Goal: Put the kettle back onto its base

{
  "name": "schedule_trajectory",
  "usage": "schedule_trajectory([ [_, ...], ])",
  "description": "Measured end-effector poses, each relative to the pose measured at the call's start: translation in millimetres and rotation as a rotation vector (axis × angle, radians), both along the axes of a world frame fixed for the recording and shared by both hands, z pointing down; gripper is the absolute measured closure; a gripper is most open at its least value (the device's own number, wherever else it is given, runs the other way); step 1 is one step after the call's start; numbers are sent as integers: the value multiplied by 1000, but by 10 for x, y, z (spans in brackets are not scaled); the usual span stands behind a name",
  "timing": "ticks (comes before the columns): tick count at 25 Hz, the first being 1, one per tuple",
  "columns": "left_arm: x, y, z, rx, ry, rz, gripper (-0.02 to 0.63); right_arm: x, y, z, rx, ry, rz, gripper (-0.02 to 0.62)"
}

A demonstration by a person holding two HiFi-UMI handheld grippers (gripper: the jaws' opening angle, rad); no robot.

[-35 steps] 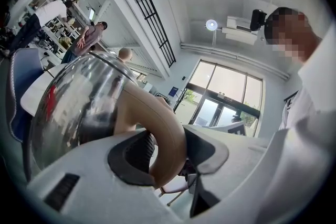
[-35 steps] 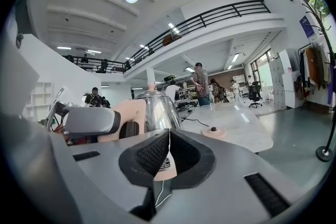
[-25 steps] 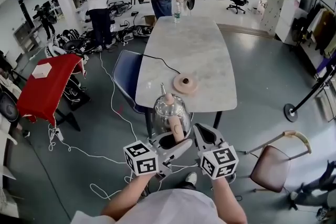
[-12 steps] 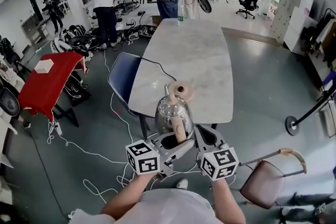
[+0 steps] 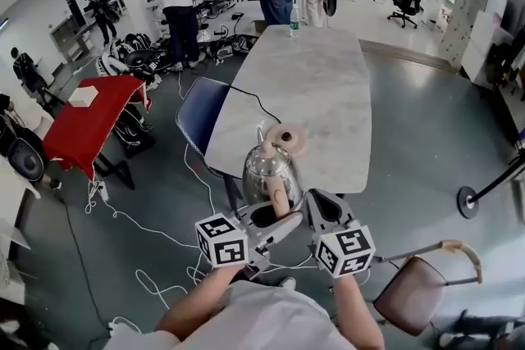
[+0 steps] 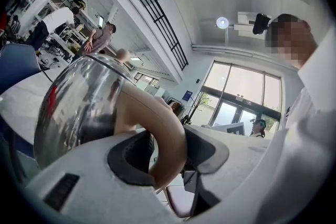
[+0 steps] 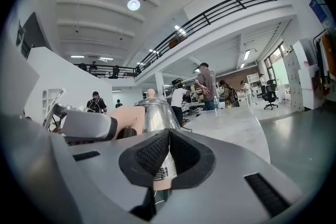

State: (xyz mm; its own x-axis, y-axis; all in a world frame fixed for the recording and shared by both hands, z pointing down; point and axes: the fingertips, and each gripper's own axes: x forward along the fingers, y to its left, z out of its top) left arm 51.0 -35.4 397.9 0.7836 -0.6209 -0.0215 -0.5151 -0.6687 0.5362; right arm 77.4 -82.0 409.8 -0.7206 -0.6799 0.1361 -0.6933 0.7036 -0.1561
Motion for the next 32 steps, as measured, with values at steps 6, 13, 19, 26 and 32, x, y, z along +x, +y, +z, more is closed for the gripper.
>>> schedule_trajectory([
  [6, -20, -89, 45, -3, -22, -8, 431, 13, -34, 47, 3, -6, 0, 589],
  [13, -13, -254, 147, 10, -20, 15, 431, 43, -165, 224, -20, 17, 13, 590],
  [19, -116, -546, 286, -4, -4, 30, 430, -75, -453, 315, -33, 51, 18, 589],
  [26, -302, -981, 362, -17, -8, 56, 430, -290, -902, 359, -56, 72, 26, 589],
  [32, -430, -1367, 436, -24, -20, 82, 430, -430, -1268, 403, -66, 75, 44, 590],
])
